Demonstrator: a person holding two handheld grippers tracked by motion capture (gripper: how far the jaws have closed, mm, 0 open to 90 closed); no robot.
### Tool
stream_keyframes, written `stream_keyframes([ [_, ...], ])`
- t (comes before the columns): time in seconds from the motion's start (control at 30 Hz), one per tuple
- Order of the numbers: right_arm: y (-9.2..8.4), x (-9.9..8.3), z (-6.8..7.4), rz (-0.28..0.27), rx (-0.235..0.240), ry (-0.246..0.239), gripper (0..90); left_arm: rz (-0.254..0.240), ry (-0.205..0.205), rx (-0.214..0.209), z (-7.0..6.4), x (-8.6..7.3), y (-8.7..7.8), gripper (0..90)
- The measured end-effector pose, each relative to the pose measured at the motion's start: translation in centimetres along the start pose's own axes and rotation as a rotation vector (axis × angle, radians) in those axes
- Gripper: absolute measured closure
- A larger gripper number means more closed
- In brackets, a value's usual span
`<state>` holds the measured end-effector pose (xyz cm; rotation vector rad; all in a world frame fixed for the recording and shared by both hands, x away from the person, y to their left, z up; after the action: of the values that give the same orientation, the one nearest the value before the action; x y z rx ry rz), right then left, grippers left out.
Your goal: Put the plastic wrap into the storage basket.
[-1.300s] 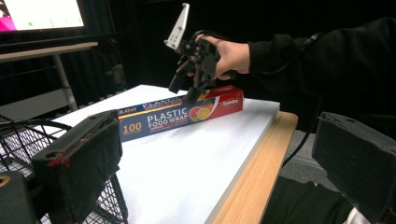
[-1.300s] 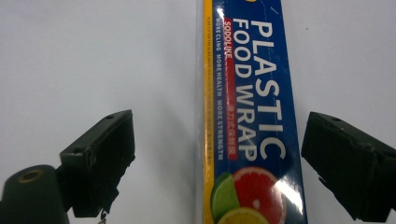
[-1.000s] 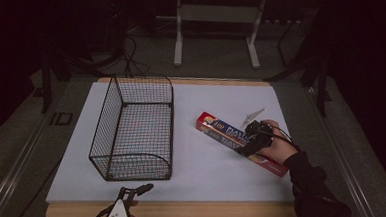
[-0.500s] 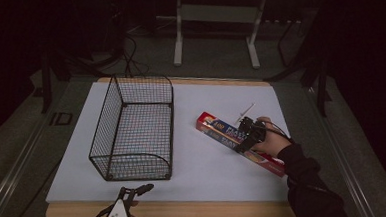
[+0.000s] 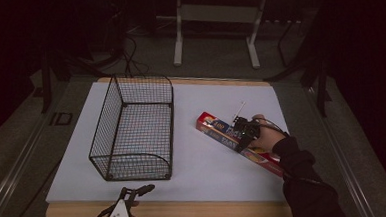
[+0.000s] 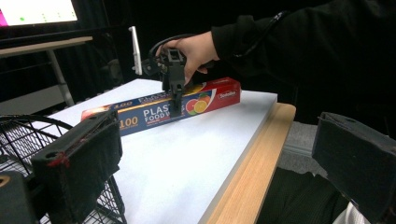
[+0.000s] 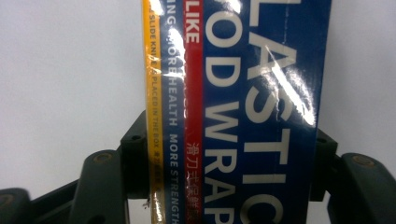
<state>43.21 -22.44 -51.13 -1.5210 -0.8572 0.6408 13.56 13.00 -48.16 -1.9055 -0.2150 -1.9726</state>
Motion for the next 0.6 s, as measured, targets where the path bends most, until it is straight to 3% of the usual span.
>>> stream_keyframes([
  [0.1,0.0,0.3,0.0,0.026,-0.007,-0.004,39.5,-0.001,-0.001,0.001,0.0,0.0,-0.1,2.1],
  [0.3,-0.1,0.2,0.1,0.015,-0.012,0.025,40.0,0.001,0.001,0.001,0.0,0.0,0.0,2.1],
  [0.43,-0.4,0.1,0.0,-0.005,-0.009,0.045,40.1,0.001,0.000,0.003,0.1,0.0,0.0,2.1],
  [0.47,-1.1,0.0,-0.1,-0.042,0.003,0.070,40.1,0.001,-0.001,0.002,0.1,0.0,0.0,2.1],
  [0.6,-2.1,-0.1,0.0,-0.069,0.008,0.104,40.1,0.003,-0.001,0.001,0.1,0.0,0.0,2.1],
])
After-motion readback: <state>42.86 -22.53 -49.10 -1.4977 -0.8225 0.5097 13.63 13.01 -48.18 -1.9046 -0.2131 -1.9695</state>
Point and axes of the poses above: each handheld gripper's, and its own axes: y roughly forward along the jaws, x roughly out of its top, z roughly to its left, the point moved 1 cm from there along y, roughly forward along the jaws, and after that the axes turned 9 degrees about -x, right-handed, at the moved point
